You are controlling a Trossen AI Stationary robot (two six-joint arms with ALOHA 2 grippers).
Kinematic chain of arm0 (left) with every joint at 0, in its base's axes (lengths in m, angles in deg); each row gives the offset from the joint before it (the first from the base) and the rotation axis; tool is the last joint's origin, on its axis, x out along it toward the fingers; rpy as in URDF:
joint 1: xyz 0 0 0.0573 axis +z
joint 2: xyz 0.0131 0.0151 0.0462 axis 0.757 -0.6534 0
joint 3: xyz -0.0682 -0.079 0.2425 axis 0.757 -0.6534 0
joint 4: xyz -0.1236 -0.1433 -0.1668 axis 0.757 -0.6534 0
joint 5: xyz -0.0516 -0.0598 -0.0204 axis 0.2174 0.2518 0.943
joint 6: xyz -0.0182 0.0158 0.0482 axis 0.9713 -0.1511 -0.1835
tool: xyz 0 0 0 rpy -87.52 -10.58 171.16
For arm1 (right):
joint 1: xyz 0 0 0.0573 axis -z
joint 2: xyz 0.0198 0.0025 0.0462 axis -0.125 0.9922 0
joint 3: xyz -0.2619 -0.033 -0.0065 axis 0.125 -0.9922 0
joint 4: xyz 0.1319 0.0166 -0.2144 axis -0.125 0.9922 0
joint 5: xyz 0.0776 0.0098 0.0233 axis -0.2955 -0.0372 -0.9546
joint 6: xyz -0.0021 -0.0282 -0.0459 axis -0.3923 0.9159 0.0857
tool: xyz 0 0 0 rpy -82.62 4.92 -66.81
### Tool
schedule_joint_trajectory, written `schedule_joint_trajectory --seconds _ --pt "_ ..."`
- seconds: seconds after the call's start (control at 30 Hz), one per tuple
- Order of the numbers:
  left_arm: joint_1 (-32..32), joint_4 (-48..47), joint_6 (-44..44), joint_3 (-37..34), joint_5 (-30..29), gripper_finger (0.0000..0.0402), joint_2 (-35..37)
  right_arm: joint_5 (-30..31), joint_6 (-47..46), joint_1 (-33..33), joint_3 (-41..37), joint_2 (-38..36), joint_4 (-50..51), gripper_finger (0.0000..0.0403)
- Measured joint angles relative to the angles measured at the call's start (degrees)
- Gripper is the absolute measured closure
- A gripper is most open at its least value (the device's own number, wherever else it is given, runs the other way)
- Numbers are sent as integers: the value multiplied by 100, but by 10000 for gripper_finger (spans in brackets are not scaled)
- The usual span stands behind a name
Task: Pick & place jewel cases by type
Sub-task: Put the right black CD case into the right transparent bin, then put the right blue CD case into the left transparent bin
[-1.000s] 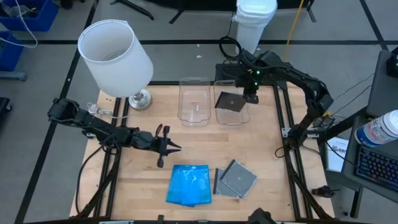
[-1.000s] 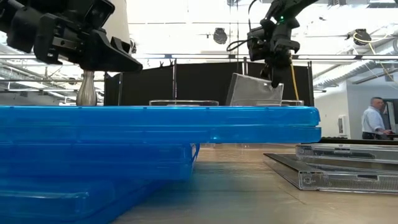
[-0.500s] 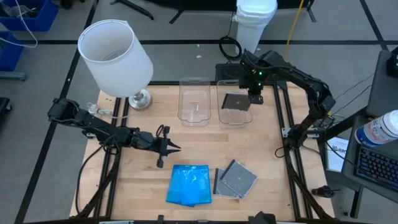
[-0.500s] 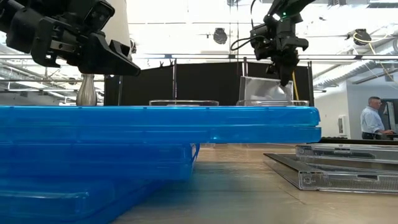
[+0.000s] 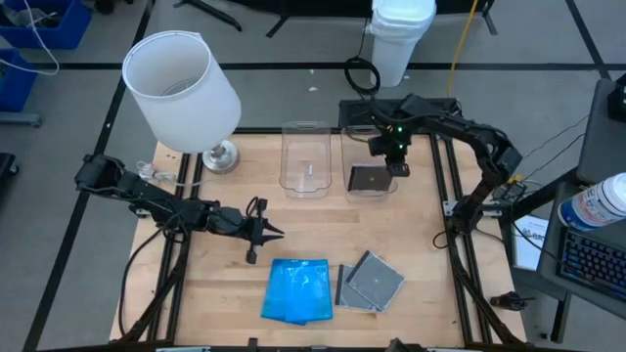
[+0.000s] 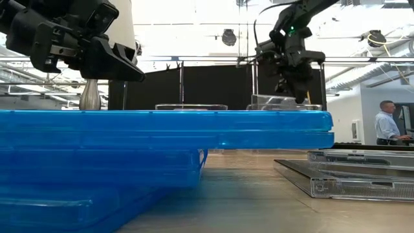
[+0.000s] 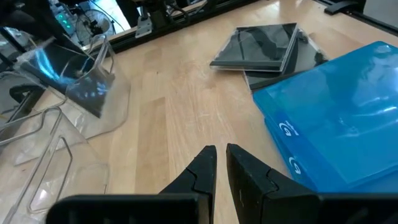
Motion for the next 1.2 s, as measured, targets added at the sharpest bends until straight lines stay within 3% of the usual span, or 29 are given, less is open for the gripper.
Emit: schedule_joint_trajectory --seconds 0.27,0.53,0.9,1.2 --pt "0 0 -19 0 -2 355 0 -12 188 4 -592 -20 -501 371" --pt "0 1 -121 0 -4 355 0 16 207 0 -694 -10 -743 368" --pt "0 2 -146 2 -7 355 0 1000 -72 2 -698 2 -1278 291" --pt "0 2 -63 2 -9 355 0 955 -90 -4 -698 2 -1322 250"
